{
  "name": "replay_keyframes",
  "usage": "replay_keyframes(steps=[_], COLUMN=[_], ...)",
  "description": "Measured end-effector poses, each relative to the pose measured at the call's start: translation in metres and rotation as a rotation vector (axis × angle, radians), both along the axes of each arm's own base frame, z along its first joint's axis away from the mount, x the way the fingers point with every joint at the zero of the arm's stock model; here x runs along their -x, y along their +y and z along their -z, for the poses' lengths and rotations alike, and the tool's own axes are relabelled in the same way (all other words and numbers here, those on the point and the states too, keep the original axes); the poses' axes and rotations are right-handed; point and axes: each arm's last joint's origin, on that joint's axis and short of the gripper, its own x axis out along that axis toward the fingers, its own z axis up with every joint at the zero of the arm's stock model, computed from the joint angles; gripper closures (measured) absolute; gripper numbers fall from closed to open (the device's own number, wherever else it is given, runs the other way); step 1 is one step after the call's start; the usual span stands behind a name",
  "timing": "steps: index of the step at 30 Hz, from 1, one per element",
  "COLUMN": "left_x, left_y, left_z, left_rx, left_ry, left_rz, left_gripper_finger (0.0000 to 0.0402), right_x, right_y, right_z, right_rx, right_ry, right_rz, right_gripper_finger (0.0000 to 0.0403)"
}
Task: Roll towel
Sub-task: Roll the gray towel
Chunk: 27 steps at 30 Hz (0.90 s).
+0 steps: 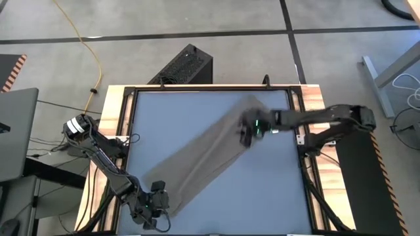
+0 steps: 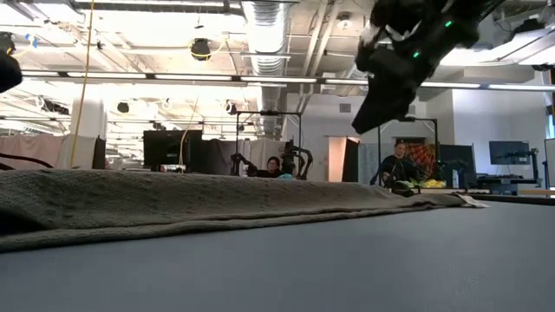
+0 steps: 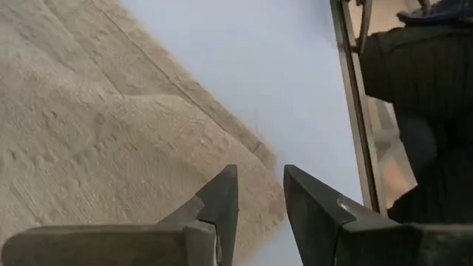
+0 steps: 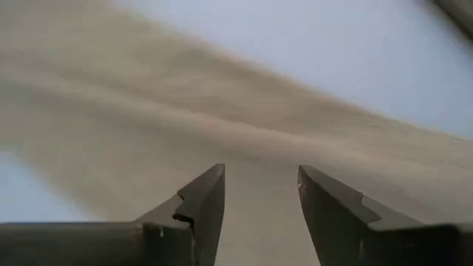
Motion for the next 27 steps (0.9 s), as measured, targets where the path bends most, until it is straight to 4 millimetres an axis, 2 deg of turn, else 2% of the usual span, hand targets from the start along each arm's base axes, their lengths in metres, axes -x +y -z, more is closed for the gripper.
replay_keyframes(steps=[7,10,14,19,24,27], left_x=[0.008,0.013,0.012,0.009,0.004,0.004], left_y=[-0.011,-0.018,-0.024,-0.028,-0.035,-0.035], left_z=[0.012,0.017,0.026,0.046,0.057,0.057], left_rx=[0.054,0.001,-0.087,-0.144,-0.138,-0.147], left_ry=[0.131,0.090,0.012,0.008,-0.023,-0.033], left_rz=[0.165,0.215,0.245,0.244,0.253,0.241], left_gripper_finger=[0.0305,0.0305,0.0305,0.0306,0.0310,0.0342], right_x=[-0.041,-0.058,-0.090,-0.132,-0.158,-0.168], right_y=[0.110,0.143,0.175,0.211,0.234,0.248], right_z=[0.024,0.037,0.048,0.061,0.074,0.076], right_rx=[-0.013,0.005,0.008,0.018,0.004,-0.034], right_ry=[-0.222,-0.270,-0.270,-0.222,-0.214,-0.220], right_rz=[-0.294,-0.329,-0.367,-0.407,-0.418,-0.445], right_gripper_finger=[0.0230,0.0243,0.0260,0.0284,0.0303,0.0312])
